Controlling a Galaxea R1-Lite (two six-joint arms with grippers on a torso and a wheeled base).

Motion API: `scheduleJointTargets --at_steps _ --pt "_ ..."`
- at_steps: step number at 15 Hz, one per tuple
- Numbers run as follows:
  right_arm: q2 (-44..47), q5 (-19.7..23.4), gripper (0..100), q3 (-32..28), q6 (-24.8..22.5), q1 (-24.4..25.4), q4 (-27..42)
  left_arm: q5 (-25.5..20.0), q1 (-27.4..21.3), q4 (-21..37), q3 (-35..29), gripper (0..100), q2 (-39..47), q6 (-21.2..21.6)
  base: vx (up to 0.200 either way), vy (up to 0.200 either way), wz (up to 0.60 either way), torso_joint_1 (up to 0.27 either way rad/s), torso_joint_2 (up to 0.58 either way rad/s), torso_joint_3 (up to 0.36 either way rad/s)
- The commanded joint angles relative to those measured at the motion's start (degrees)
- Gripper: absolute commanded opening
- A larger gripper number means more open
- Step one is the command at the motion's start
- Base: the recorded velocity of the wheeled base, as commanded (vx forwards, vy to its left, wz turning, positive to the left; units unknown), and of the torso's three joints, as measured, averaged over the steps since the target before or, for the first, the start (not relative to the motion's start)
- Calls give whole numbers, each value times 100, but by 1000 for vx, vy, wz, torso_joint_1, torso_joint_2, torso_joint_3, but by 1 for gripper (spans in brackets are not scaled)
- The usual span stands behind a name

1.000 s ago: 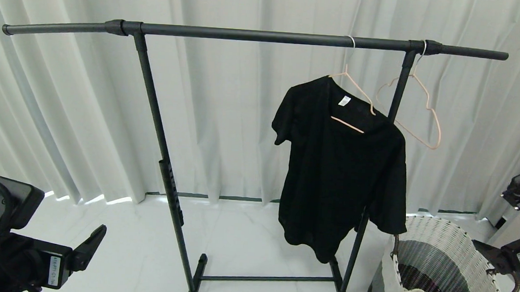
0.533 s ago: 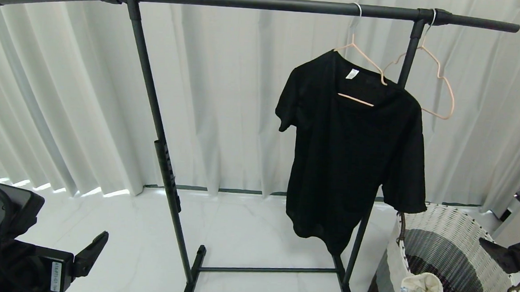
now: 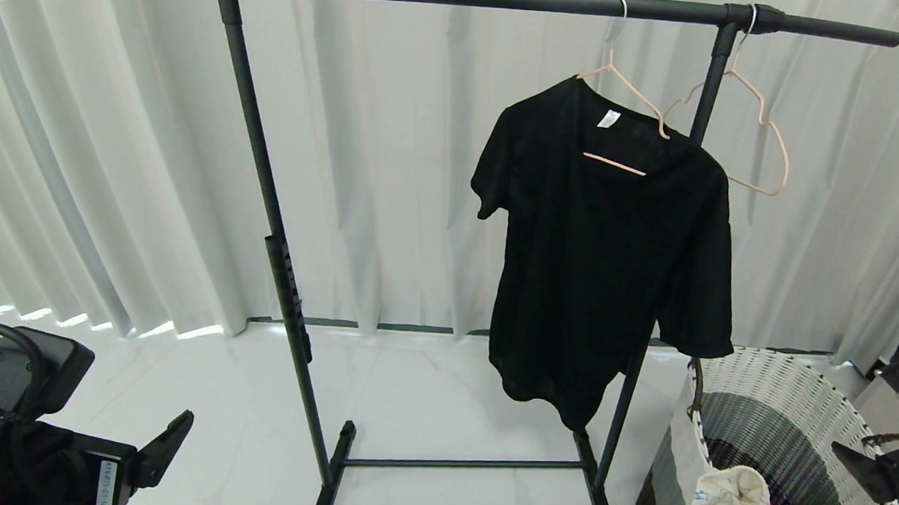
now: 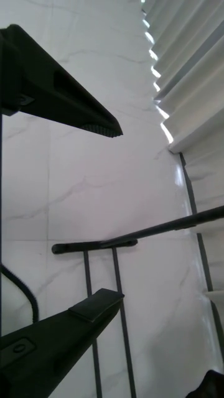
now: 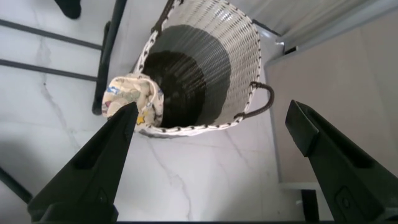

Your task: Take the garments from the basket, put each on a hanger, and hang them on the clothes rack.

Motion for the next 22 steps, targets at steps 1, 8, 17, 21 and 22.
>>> scheduleJointTargets --at_steps 1,8,17,21,22 --pt "19 2 100 85 -4 -8 -2 3 -27 -1 -9 100 28 4 0 0 0 0 0 0" --pt "-51 310 100 120 -136 10 -2 -217 -71 -1 -44 100 28 13 0 -200 0 1 0 5" --pt "178 854 100 568 -364 -113 24 -296 -19 -1 -132 100 142 -5 111 0 0 2 0 3" --pt "1092 1856 100 972 102 -333 -389 -278 25 -1 -132 100 177 -31 0 0 0 0 0 0" --pt "1355 1892 100 1078 181 -333 -556 -278 87 -1 -149 100 204 -22 0 0 0 0 0 0"
